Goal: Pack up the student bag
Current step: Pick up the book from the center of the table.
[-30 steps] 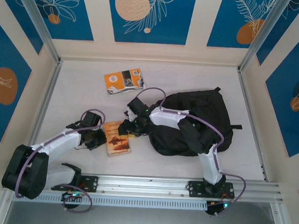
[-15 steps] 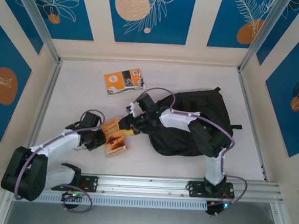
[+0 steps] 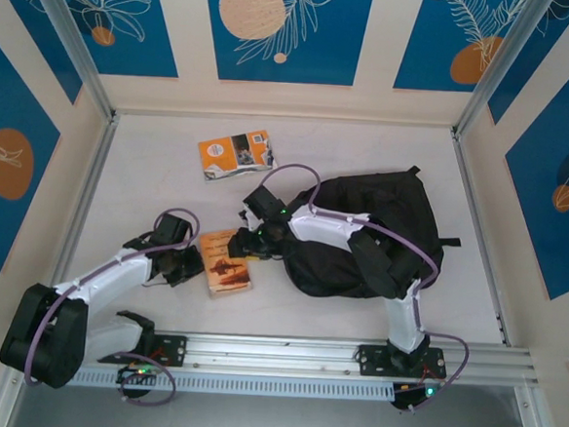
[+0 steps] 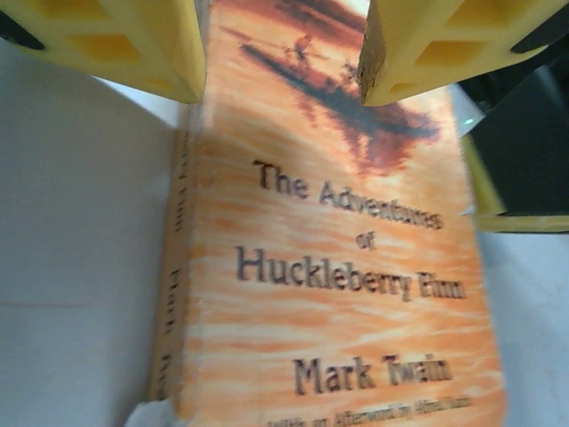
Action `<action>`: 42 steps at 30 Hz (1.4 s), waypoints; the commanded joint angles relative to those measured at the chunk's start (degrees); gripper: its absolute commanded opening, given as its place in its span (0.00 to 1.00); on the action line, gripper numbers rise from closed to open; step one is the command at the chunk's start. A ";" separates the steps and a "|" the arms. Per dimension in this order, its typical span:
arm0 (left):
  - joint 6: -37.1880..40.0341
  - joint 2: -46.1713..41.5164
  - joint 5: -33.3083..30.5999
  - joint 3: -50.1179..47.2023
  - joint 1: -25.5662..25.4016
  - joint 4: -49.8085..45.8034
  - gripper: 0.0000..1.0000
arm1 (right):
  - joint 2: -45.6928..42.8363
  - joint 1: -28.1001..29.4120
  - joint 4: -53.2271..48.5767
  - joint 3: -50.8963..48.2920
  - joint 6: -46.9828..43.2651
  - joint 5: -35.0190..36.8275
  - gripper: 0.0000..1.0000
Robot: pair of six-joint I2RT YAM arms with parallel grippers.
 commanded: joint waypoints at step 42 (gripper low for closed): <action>1.38 3.48 5.26 2.11 -0.42 3.75 0.05 | -2.97 -2.34 35.65 -12.96 17.46 -32.11 0.55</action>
